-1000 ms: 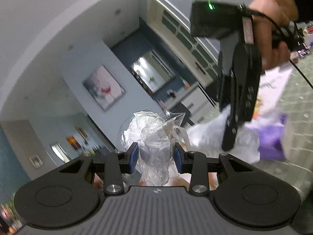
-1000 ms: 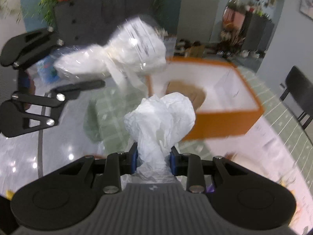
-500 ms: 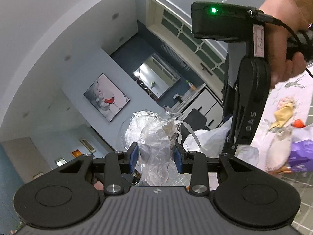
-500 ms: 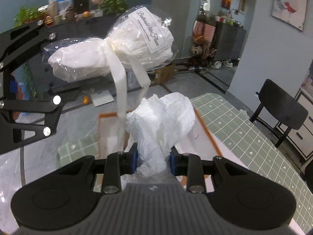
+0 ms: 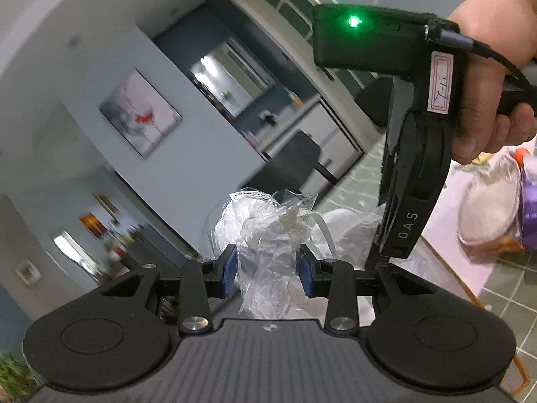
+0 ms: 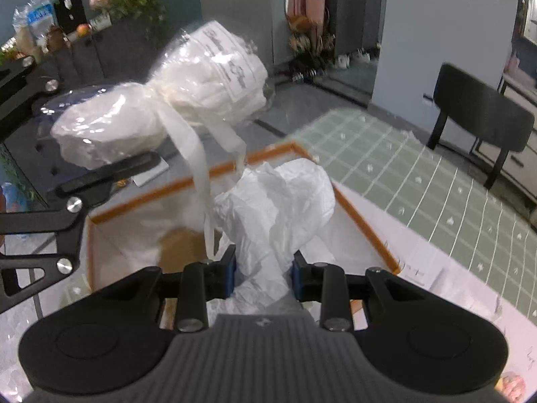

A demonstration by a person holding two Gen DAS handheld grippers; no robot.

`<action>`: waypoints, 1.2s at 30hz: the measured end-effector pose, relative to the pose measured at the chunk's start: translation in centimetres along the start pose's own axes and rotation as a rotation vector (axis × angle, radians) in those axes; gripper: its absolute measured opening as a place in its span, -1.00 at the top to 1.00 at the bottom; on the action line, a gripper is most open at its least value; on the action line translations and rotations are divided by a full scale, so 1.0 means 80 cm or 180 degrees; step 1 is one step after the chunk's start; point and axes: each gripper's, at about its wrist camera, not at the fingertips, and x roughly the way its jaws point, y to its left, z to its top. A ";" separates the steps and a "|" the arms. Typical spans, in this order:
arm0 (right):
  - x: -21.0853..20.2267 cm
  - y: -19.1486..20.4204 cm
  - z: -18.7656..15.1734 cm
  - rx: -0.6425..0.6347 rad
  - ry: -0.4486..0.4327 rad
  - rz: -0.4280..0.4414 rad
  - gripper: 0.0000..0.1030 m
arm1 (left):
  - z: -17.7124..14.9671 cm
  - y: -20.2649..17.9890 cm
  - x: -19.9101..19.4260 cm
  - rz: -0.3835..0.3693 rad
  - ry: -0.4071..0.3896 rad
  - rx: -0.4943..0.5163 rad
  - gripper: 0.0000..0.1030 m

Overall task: Organize soft objects
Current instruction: 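Lower the white tissue into the orange box and open the right tool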

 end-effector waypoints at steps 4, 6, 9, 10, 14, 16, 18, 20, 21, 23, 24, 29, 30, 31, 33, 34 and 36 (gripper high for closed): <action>0.039 -0.005 -0.004 -0.0045 0.0109 -0.0096 0.40 | -0.025 -0.006 0.020 -0.0149 0.0128 0.0033 0.17; 0.052 -0.001 -0.003 -0.0102 0.0134 -0.0167 0.40 | -0.035 -0.008 0.028 -0.0221 0.0185 0.0023 0.17; 0.065 0.003 -0.003 -0.0197 0.0175 -0.0264 0.40 | -0.042 -0.011 0.033 -0.0319 0.0265 0.0039 0.17; 0.068 0.003 -0.004 -0.0198 0.0201 -0.0276 0.40 | -0.044 -0.012 0.035 -0.0355 0.0288 0.0057 0.17; 0.087 -0.004 -0.010 -0.0271 0.0327 -0.0323 0.39 | -0.054 -0.026 0.039 -0.0490 0.0393 0.0161 0.17; 0.092 -0.004 -0.014 -0.0356 0.0391 -0.0347 0.38 | -0.059 -0.030 0.044 -0.0562 0.0454 0.0185 0.17; 0.098 -0.002 -0.015 -0.0437 0.0445 -0.0375 0.37 | -0.063 -0.033 0.048 -0.0614 0.0501 0.0202 0.17; 0.101 -0.004 -0.018 -0.0479 0.0488 -0.0388 0.36 | -0.065 -0.036 0.052 -0.0657 0.0553 0.0230 0.17; 0.103 -0.003 -0.019 -0.0499 0.0507 -0.0392 0.36 | -0.066 -0.037 0.053 -0.0678 0.0572 0.0249 0.17; 0.112 -0.010 -0.018 -0.0527 0.0539 -0.0394 0.36 | -0.068 -0.040 0.056 -0.0706 0.0613 0.0302 0.17; 0.114 -0.009 -0.020 -0.0548 0.0559 -0.0397 0.36 | -0.069 -0.041 0.056 -0.0709 0.0637 0.0347 0.17; 0.130 -0.011 -0.021 -0.0647 0.0632 -0.0456 0.35 | -0.072 -0.052 0.059 -0.0700 0.0728 0.0549 0.17; 0.131 -0.012 -0.021 -0.0647 0.0640 -0.0453 0.35 | -0.073 -0.053 0.061 -0.0711 0.0748 0.0571 0.17; 0.133 -0.012 -0.021 -0.0650 0.0651 -0.0448 0.34 | -0.072 -0.052 0.065 -0.0729 0.0766 0.0587 0.17; 0.136 -0.010 -0.023 -0.0691 0.0684 -0.0446 0.33 | -0.075 -0.056 0.067 -0.0770 0.0799 0.0615 0.17; 0.143 -0.009 -0.021 -0.0713 0.0700 -0.0452 0.33 | -0.077 -0.057 0.067 -0.0787 0.0809 0.0623 0.17; 0.147 -0.008 -0.023 -0.0739 0.0722 -0.0449 0.32 | -0.079 -0.059 0.066 -0.0801 0.0819 0.0626 0.17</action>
